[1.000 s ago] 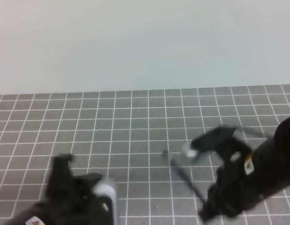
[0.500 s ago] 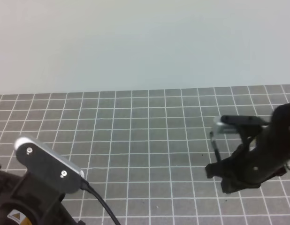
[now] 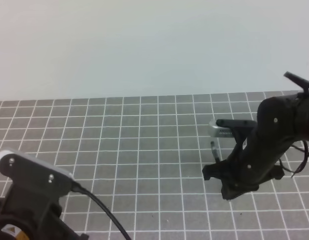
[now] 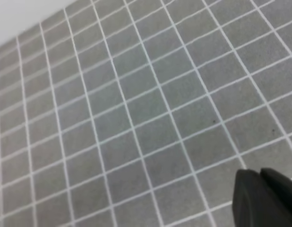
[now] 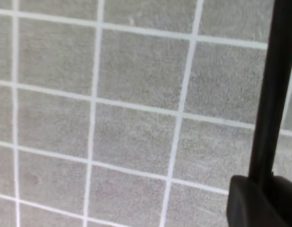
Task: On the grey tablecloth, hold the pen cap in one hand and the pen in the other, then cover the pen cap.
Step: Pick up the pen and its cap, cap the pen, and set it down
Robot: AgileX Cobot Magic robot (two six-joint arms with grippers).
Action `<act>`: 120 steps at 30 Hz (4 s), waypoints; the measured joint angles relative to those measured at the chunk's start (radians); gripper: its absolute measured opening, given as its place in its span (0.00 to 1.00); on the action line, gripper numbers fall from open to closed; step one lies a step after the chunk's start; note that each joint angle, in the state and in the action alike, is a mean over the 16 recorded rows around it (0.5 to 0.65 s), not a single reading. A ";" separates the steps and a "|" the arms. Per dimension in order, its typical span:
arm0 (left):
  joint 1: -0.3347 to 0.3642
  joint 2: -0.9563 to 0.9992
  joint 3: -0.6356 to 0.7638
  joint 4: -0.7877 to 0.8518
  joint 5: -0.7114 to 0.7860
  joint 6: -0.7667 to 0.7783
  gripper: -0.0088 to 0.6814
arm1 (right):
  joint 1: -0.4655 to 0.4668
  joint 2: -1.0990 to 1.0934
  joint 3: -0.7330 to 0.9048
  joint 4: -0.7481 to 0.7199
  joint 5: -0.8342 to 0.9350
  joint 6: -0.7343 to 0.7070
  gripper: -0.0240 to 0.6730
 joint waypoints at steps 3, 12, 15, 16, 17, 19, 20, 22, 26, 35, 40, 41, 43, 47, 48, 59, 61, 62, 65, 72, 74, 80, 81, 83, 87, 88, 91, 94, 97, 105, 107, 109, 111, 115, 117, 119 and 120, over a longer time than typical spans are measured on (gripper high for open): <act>0.031 0.000 0.000 -0.024 -0.028 -0.011 0.01 | 0.000 0.016 -0.010 0.005 0.003 0.003 0.12; 0.117 -0.001 0.000 -0.077 -0.113 -0.006 0.01 | 0.000 0.046 -0.015 0.016 0.001 0.019 0.13; 0.129 -0.001 0.000 -0.080 -0.136 -0.003 0.01 | 0.000 0.050 -0.016 0.017 -0.002 0.023 0.14; 0.130 -0.001 0.000 -0.079 -0.143 -0.003 0.01 | 0.000 0.051 -0.017 0.017 -0.003 0.025 0.15; 0.131 -0.001 0.000 -0.079 -0.149 -0.003 0.01 | 0.000 0.052 -0.017 0.017 -0.004 0.026 0.16; 0.132 -0.001 0.000 -0.078 -0.161 -0.007 0.01 | 0.000 0.054 -0.017 0.016 -0.007 0.028 0.17; 0.132 -0.001 0.000 -0.078 -0.167 -0.008 0.01 | 0.000 0.054 -0.017 0.015 -0.009 0.028 0.18; 0.132 -0.001 0.000 -0.076 -0.179 -0.011 0.01 | 0.000 0.056 -0.017 0.011 -0.011 0.028 0.21; 0.132 -0.001 0.000 -0.069 -0.198 -0.016 0.01 | 0.000 0.059 -0.017 0.003 -0.013 0.028 0.26; 0.132 -0.001 0.000 -0.005 -0.233 -0.050 0.01 | 0.000 0.037 -0.017 -0.029 -0.010 0.018 0.37; 0.132 -0.001 0.000 0.048 -0.276 -0.075 0.01 | 0.000 -0.020 -0.017 -0.051 0.020 -0.028 0.32; 0.132 -0.001 0.000 0.059 -0.287 -0.080 0.01 | 0.000 -0.037 -0.016 -0.056 0.028 -0.038 0.30; 0.132 -0.001 0.000 0.082 -0.307 -0.089 0.01 | 0.000 -0.077 -0.011 -0.068 0.040 -0.059 0.26; 0.132 -0.001 0.000 0.116 -0.346 -0.097 0.01 | 0.000 -0.181 0.015 -0.088 0.057 -0.099 0.17; 0.132 -0.001 0.000 0.121 -0.356 -0.096 0.01 | 0.000 -0.212 0.025 -0.092 0.060 -0.108 0.14; 0.132 -0.001 0.000 0.168 -0.526 -0.093 0.01 | 0.000 -0.607 0.266 -0.156 0.030 -0.128 0.04; 0.132 -0.001 0.002 0.175 -0.578 -0.093 0.01 | 0.000 -0.683 0.324 -0.179 0.024 -0.126 0.04; 0.132 -0.001 0.002 0.180 -0.606 -0.093 0.01 | 0.000 -0.723 0.354 -0.192 0.021 -0.124 0.04; 0.132 -0.001 0.006 0.200 -0.688 -0.094 0.01 | 0.000 -0.838 0.438 -0.233 0.015 -0.116 0.04; 0.132 -0.001 0.029 0.245 -0.836 -0.094 0.01 | 0.000 -1.082 0.604 -0.333 0.009 -0.079 0.04; 0.132 -0.001 0.040 0.258 -0.864 -0.094 0.01 | 0.000 -1.145 0.645 -0.352 0.009 -0.068 0.04; 0.132 -0.001 0.072 0.282 -0.927 -0.094 0.01 | 0.000 -1.310 0.735 -0.391 0.010 -0.038 0.04; 0.132 -0.001 0.077 0.283 -0.937 -0.094 0.01 | 0.000 -1.334 0.746 -0.395 0.011 -0.035 0.04; 0.132 -0.001 0.085 0.286 -0.956 -0.094 0.01 | 0.000 -1.378 0.764 -0.400 0.013 -0.032 0.04; 0.132 -0.001 0.096 0.295 -0.990 -0.094 0.01 | 0.000 -1.447 0.785 -0.405 0.017 -0.030 0.04; 0.132 -0.001 0.097 0.297 -0.997 -0.094 0.01 | 0.000 -1.461 0.787 -0.406 0.018 -0.029 0.04; 0.132 -0.001 0.099 0.306 -1.015 -0.094 0.01 | 0.000 -1.492 0.788 -0.409 0.020 -0.029 0.04; 0.132 -0.001 0.099 0.313 -1.024 -0.094 0.01 | 0.000 -1.511 0.788 -0.410 0.024 -0.029 0.04; 0.132 -0.001 0.099 0.320 -1.027 -0.094 0.01 | 0.000 -1.520 0.788 -0.411 0.025 -0.028 0.04; 0.132 -0.001 0.099 0.328 -1.037 -0.094 0.01 | 0.000 -1.523 0.788 -0.412 0.025 -0.028 0.04; 0.132 -0.001 0.099 0.329 -1.049 -0.094 0.01 | 0.000 -1.523 0.788 -0.412 0.025 -0.028 0.04; 0.132 -0.001 0.099 0.329 -1.071 -0.094 0.01 | 0.000 -1.523 0.788 -0.413 0.025 -0.028 0.04; 0.132 -0.001 0.099 0.329 -1.103 -0.094 0.01 | 0.000 -1.523 0.788 -0.413 0.025 -0.028 0.04; 0.132 -0.001 0.099 0.329 -1.188 -0.092 0.01 | 0.000 -1.523 0.788 -0.413 0.025 -0.028 0.04; 0.132 -0.001 0.099 0.329 -1.237 -0.091 0.01 | 0.000 -1.523 0.788 -0.413 0.025 -0.028 0.04; 0.132 -0.001 0.099 0.326 -1.289 -0.089 0.01 | 0.000 -1.523 0.788 -0.413 0.025 -0.028 0.04; 0.132 -0.001 0.099 0.323 -1.315 -0.088 0.01 | 0.000 -1.523 0.788 -0.413 0.025 -0.028 0.04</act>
